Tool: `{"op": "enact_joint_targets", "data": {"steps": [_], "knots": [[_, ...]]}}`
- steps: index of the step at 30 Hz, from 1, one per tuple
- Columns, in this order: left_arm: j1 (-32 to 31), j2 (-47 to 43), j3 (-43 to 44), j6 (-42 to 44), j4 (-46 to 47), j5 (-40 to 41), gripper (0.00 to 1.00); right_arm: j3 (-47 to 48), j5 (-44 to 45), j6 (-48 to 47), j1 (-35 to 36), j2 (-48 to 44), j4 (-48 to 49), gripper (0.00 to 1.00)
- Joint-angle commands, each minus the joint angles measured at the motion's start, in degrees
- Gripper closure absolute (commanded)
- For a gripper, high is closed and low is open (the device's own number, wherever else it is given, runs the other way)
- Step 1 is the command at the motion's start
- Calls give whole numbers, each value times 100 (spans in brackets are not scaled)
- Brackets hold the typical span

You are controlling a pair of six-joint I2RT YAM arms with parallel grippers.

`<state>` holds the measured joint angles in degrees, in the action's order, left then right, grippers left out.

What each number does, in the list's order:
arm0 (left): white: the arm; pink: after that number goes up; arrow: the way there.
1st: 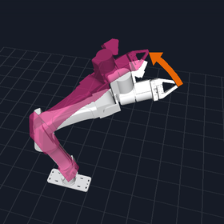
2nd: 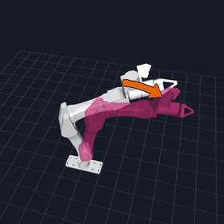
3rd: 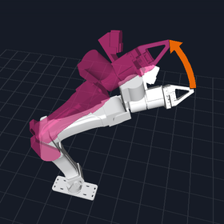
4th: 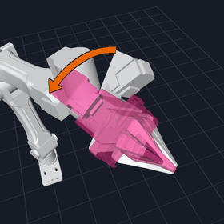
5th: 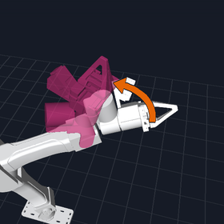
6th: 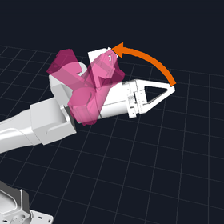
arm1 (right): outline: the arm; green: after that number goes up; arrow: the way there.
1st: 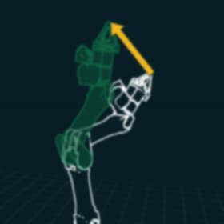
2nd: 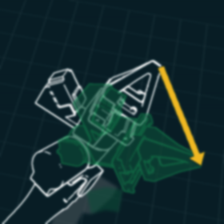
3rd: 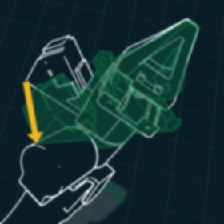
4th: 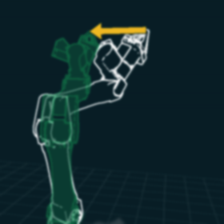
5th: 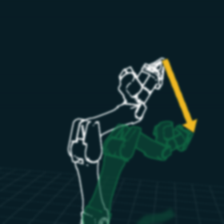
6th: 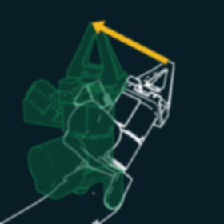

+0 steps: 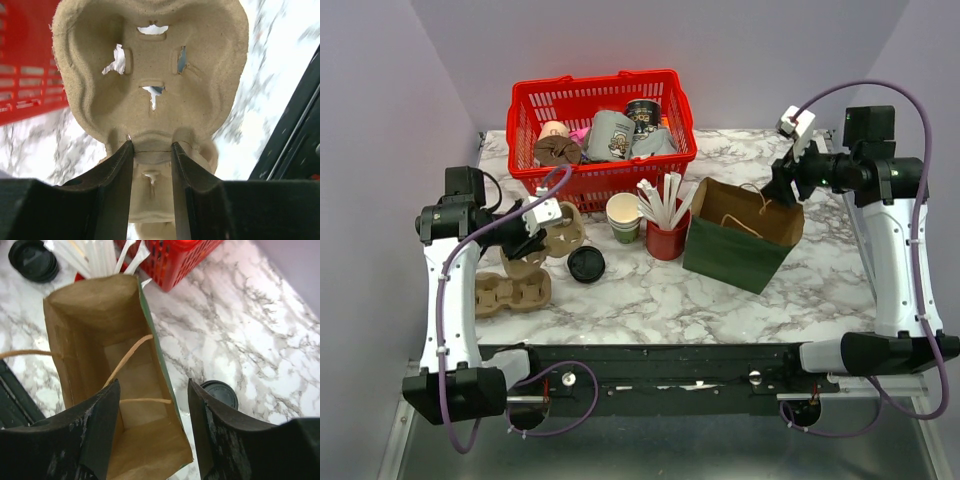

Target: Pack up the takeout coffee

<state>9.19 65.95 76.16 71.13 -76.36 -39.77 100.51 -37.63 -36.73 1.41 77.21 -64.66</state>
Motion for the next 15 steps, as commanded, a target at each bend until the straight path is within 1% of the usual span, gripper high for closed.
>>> {"op": "enact_joint_targets", "data": {"steps": [1, 2, 4, 5, 6, 8, 9, 13, 15], "knots": [[-207, -162, 425, -1321, 156, -1094, 100, 66, -228, -739, -27, 216, -811, 34], [-225, -170, 496, -1417, 174, -1112, 100, 4, 51, -756, -27, 172, -741, 34], [-312, -179, 514, -1567, 261, -1182, 100, -232, 299, -661, -27, -117, -286, 34], [-339, -188, 505, -1628, 323, -1200, 100, -329, 726, -495, -27, -266, 3, 33], [-400, -197, 496, -1707, 393, -1217, 100, -426, 983, -171, -27, -485, 563, 32], [-453, -197, 479, -1883, 569, -1261, 100, -523, 1510, -80, -27, -628, 849, 32], [-471, -197, 479, -1953, 630, -1270, 100, -524, 1530, -358, -18, -654, 737, 32], [-611, -188, 505, -2253, 973, -1323, 100, -804, 1750, -940, -27, -681, 148, 32], [-673, -179, 531, -2507, 1122, -1367, 100, -1137, 1593, -1273, -27, -698, -229, 30]]}}
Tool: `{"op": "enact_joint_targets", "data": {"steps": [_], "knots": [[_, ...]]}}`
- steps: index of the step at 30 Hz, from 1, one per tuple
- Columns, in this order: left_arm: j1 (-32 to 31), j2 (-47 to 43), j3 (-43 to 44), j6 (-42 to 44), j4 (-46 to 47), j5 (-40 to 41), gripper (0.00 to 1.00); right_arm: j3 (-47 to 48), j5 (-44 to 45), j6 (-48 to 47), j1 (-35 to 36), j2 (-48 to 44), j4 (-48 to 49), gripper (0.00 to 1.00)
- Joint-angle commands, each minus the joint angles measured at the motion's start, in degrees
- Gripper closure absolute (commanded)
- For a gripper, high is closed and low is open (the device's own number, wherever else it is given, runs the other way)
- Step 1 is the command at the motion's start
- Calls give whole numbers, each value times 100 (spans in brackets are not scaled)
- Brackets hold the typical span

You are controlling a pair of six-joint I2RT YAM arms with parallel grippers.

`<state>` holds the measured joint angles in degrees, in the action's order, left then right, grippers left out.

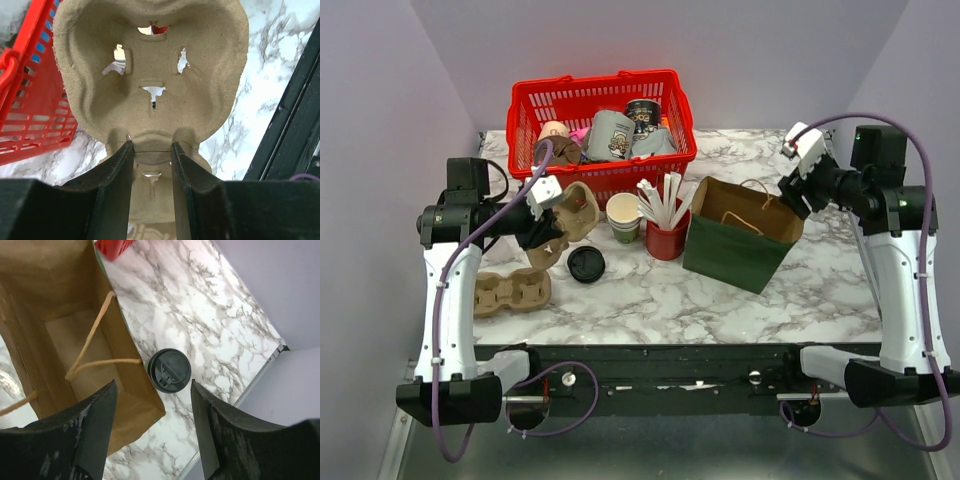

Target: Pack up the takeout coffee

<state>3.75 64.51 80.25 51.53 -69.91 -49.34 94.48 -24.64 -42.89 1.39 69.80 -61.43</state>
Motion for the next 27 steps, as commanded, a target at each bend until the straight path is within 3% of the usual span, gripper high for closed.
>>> {"op": "enact_joint_targets", "data": {"steps": [1, 5, 14, 18, 27], "knots": [[-155, -35, 131, -643, 644, -418, 100, -640, 224, -842, -25, 16, -589, 29], [-313, -26, 158, -1039, 961, -427, 100, -1071, 31, -878, -25, -107, -186, 26], [-357, -17, 237, -1382, 1216, -348, 100, -651, -558, -826, -25, 578, 52, 25], [-612, -35, 246, -1496, 1287, -260, 100, -474, -857, -747, -25, 894, 104, 30], [-928, -18, 333, -1628, 1410, -181, 100, -61, -902, -395, -24, 1316, 96, 57]]}}
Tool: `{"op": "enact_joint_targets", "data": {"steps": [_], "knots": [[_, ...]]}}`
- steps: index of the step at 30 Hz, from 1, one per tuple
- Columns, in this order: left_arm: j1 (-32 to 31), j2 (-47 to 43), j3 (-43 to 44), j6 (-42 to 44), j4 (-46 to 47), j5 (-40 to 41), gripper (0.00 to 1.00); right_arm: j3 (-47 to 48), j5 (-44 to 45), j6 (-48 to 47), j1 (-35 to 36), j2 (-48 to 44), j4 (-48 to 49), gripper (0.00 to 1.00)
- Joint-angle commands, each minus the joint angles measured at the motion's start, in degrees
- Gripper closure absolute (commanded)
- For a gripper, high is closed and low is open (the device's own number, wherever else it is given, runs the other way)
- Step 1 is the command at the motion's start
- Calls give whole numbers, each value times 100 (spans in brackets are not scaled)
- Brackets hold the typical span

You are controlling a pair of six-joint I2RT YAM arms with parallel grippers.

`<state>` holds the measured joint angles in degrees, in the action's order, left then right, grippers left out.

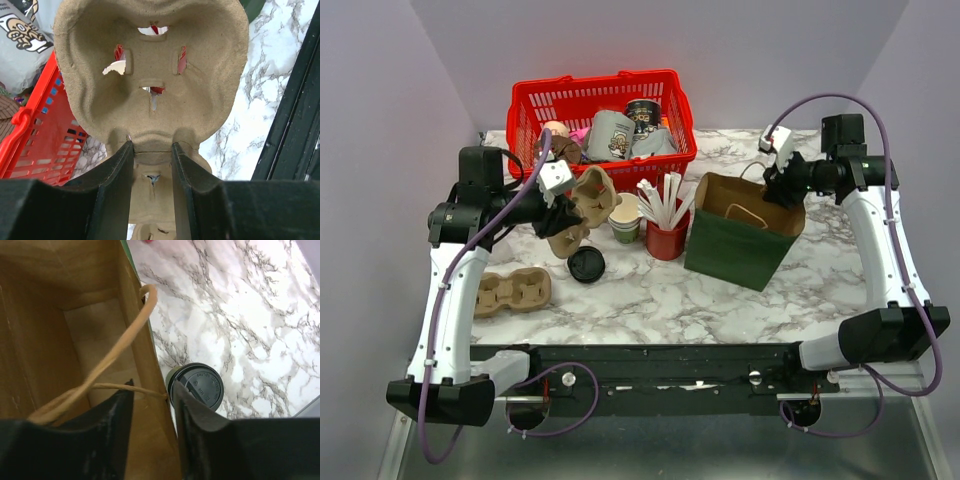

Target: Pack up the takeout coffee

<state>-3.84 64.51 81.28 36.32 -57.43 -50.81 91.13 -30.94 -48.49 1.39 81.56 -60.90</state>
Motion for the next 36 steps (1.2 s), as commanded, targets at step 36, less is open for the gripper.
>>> {"op": "enact_joint_targets", "data": {"steps": [36], "knots": [[-3667, 1151, 364, -3957, 7087, 185, 100, 239, -1116, 692, 195, -1230, -1064, 99]]}}
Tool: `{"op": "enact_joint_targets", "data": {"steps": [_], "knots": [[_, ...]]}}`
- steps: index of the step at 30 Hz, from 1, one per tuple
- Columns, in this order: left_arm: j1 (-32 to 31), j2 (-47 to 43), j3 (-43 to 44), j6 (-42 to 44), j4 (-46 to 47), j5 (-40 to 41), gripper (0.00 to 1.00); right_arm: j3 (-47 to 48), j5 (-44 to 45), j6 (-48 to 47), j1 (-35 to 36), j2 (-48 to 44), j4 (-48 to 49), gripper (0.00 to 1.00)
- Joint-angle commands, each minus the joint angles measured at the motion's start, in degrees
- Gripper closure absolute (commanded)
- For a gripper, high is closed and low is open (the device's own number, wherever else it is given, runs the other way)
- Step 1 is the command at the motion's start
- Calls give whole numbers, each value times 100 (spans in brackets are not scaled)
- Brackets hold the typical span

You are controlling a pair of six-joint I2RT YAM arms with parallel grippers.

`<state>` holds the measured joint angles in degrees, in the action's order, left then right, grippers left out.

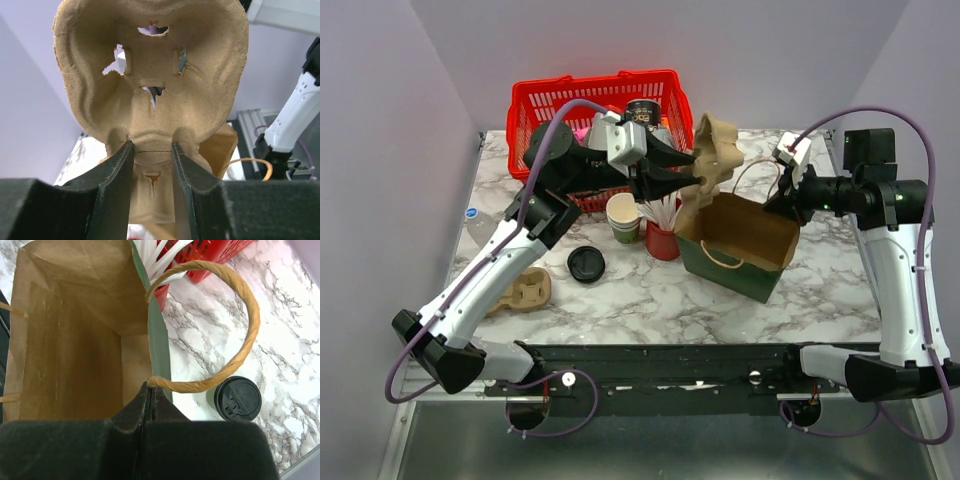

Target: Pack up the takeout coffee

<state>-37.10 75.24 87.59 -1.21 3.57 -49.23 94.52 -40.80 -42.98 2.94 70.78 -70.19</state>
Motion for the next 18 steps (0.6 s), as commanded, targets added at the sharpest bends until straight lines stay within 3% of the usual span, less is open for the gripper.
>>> {"op": "enact_joint_targets", "data": {"steps": [1, 9, 18], "knots": [[-420, 70, -339, -160, 1022, 28, 100, -118, -122, 211, 31, -161, -126, 100], [-956, 140, -1112, 463, 996, 89, 100, -259, -271, 299, 31, -328, -117, 99], [-1220, 482, -851, 1807, 75, 45, 100, -311, -385, 176, 31, -513, -319, 99]]}}
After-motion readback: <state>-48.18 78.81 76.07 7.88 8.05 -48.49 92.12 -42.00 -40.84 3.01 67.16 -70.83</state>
